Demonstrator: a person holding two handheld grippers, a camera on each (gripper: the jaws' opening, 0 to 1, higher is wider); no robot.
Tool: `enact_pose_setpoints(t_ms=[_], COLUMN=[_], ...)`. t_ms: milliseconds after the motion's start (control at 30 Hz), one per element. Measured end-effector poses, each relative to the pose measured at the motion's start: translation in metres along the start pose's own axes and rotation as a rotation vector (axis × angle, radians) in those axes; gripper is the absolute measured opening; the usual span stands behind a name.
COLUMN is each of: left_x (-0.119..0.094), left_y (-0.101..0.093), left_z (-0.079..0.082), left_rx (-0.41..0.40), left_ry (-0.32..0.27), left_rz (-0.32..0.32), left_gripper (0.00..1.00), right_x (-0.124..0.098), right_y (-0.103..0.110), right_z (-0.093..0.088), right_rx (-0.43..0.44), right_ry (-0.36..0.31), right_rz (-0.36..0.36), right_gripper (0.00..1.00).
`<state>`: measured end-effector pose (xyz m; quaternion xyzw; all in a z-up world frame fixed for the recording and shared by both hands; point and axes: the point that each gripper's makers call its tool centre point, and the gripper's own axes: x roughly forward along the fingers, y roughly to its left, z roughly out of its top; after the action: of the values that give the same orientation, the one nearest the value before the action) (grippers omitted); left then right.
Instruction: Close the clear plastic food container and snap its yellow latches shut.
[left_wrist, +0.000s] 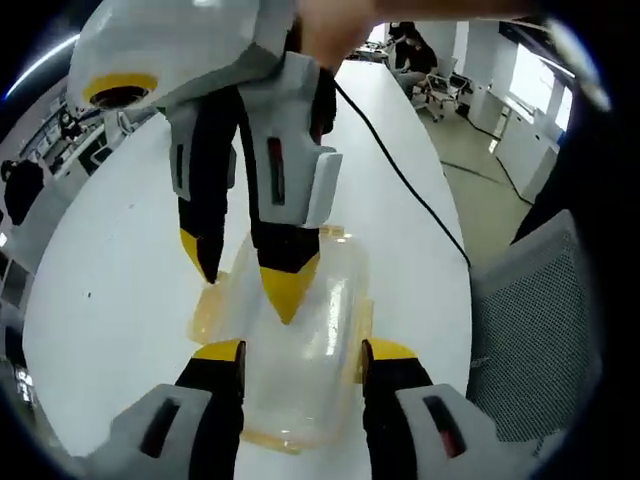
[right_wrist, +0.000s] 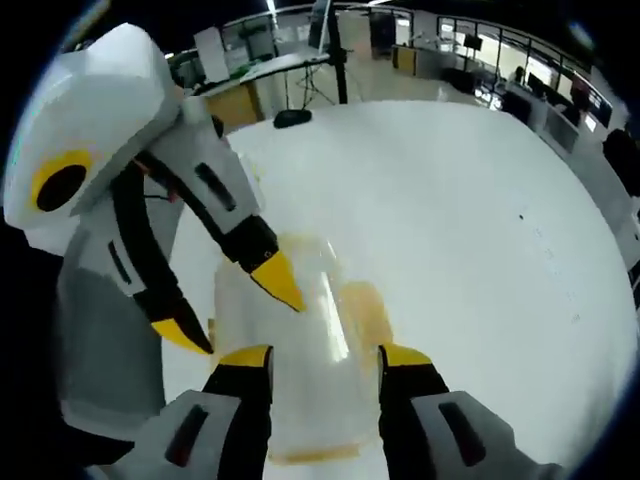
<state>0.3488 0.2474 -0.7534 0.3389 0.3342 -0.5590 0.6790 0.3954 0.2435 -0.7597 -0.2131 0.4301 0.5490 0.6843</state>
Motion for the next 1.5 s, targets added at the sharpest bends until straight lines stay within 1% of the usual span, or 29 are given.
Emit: enact_pose_setpoints(t_ms=[33,67,100,133,200,233,267,333,400,533,633,700,733,767,833,933,1000,1200,1233,1500], left_x=[-0.001,-0.001,-0.001,0.000,0.003,0.003,0.003,0.003,0.004,0.003,0.008,0.012,0.013,0.012,0.013,0.013,0.013,0.014,0.015,0.016], left_y=[0.000,0.000,-0.001,-0.002,-0.003,-0.003,0.000,0.002,0.000,-0.007,-0.013,-0.014,-0.015,-0.014,-0.015,-0.014,-0.014,-0.013,-0.013,-0.012], left_z=[0.001,0.002,0.002,0.002,-0.002,0.002,0.001,0.003,0.004,0.005,0.003,-0.001,-0.002,0.002,0.001,0.000,0.001,0.000,0.000,0.000], left_rx=[-0.001,-0.001,-0.005,-0.003,0.028,0.010,0.010,0.018,0.016,0.031,0.072,0.079,0.081,0.099,0.094,0.133,0.129,0.130,0.130,0.119], left_ry=[-0.005,-0.014,-0.016,-0.011,0.013,-0.016,-0.008,-0.014,-0.016,-0.011,0.004,0.023,0.028,0.012,0.013,0.024,0.023,0.023,0.024,0.054], left_rz=[0.008,0.014,0.015,0.013,0.017,0.013,0.027,0.040,0.037,0.032,0.022,0.019,0.021,0.031,0.027,0.040,0.039,0.053,0.057,0.057], left_gripper=[0.48,0.49,0.49,0.49,0.49,0.48,0.48,0.48,0.48,0.48,0.48,0.49,0.49,0.49,0.50,0.48,0.48,0.48,0.47,0.46], right_x=[0.001,0.002,0.003,0.004,0.006,0.007,0.006,0.004,0.003,0.000,0.000,0.003,0.006,0.008,0.012,0.017,0.019,0.020,0.020,0.021], right_y=[0.000,0.003,0.006,0.003,0.001,0.000,0.000,0.000,0.001,-0.006,-0.008,-0.006,-0.005,-0.004,-0.002,0.001,0.002,0.002,0.002,0.003], right_z=[0.000,0.000,-0.002,-0.006,-0.008,-0.010,-0.012,-0.011,-0.011,-0.009,-0.002,0.001,0.002,0.001,-0.002,-0.002,-0.002,-0.001,-0.002,-0.003], right_rx=[0.010,0.034,0.048,0.045,0.047,0.042,0.029,0.013,0.014,-0.018,-0.018,-0.023,-0.034,-0.044,-0.060,-0.064,-0.051,-0.044,-0.054,-0.047], right_ry=[-0.003,-0.003,0.010,0.029,0.051,0.063,0.078,0.076,0.088,0.112,0.107,0.109,0.117,0.131,0.165,0.179,0.184,0.213,0.221,0.259], right_rz=[0.008,0.044,0.070,0.073,0.082,0.080,0.078,0.078,0.095,0.089,0.097,0.111,0.120,0.124,0.139,0.169,0.189,0.206,0.208,0.199], right_gripper=[0.47,0.49,0.49,0.50,0.48,0.48,0.47,0.47,0.47,0.46,0.45,0.45,0.45,0.45,0.45,0.45,0.44,0.41,0.41,0.39])
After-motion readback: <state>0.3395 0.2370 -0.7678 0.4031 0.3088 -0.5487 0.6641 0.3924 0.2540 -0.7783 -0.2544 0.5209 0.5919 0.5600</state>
